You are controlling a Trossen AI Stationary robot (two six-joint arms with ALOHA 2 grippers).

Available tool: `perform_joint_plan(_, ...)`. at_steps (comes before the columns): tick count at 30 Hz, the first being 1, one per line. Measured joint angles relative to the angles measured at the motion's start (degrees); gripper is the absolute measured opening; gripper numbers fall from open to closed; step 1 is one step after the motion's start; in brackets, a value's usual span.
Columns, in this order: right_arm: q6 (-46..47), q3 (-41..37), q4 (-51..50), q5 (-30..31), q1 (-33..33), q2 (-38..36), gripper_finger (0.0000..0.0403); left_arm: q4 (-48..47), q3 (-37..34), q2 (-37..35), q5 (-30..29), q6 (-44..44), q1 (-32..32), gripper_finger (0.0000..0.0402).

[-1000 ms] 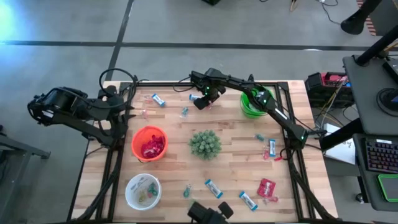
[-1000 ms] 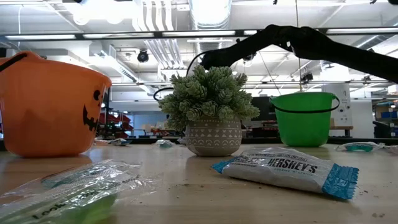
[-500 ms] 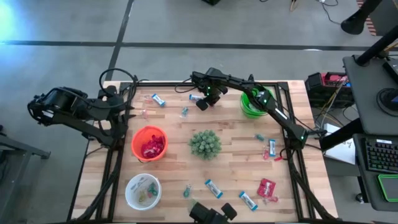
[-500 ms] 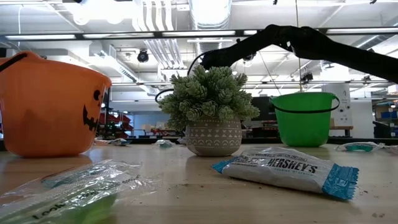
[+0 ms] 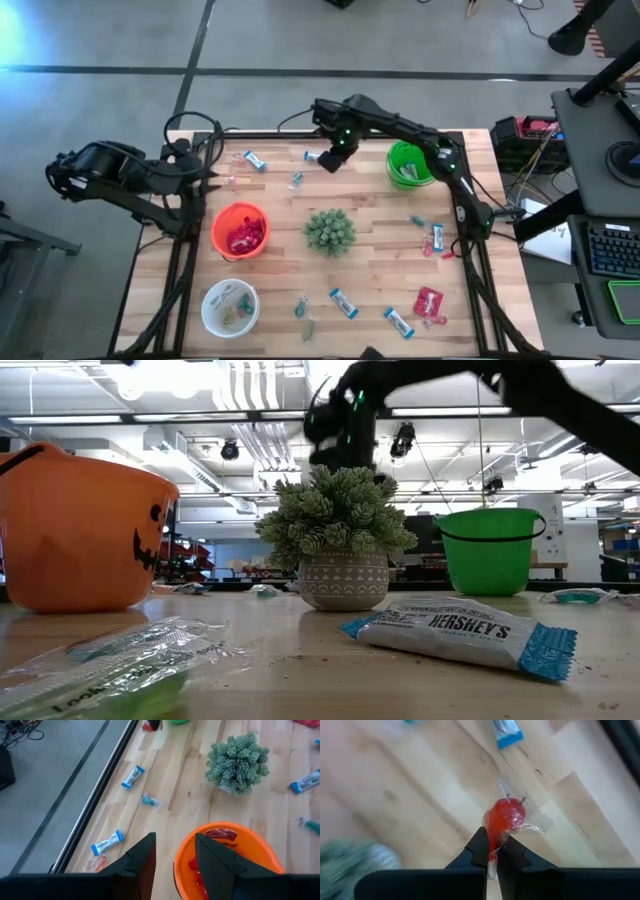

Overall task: Sort candy
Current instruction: Put the red gummy into the white bucket

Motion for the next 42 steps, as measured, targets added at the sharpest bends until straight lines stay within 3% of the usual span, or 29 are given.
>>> perform_joint_plan(7,1.24,0.02,3.75,0.00,4.99,-8.11,0.0009,3.68,0.00,3.08,-0.01,0.40,0.01,0.0119)
perform_joint_plan(13,1.92,0.09,7.51,0.11,9.95,-10.27,0.0009,7.00,0.00,4.47,-0.92,0.28,0.00,0.0119)
perform_joint_plan(19,1.51,0.09,9.99,-0.02,16.99,-11.07,0.0009,8.84,0.00,3.68,0.18,-7.85,0.00,0.0119)
perform_joint_plan(25,0.39,0.09,16.73,0.02,23.69,-12.42,0.0009,16.18,0.00,4.11,6.76,-11.94,-0.01,0.0133)
perform_joint_plan(30,-0.63,0.09,24.75,-0.07,28.32,-14.18,0.0009,23.46,0.00,6.87,6.95,-15.67,0.01,0.0161)
perform_joint_plan(36,-0.52,0.09,30.29,0.16,30.32,-14.81,0.0009,32.96,0.00,11.29,10.41,-19.88,0.00,0.0166)
perform_joint_plan(42,0.00,0.09,31.07,0.45,30.81,-14.81,0.0009,39.70,0.00,14.68,14.05,-16.99,0.00,0.0166)
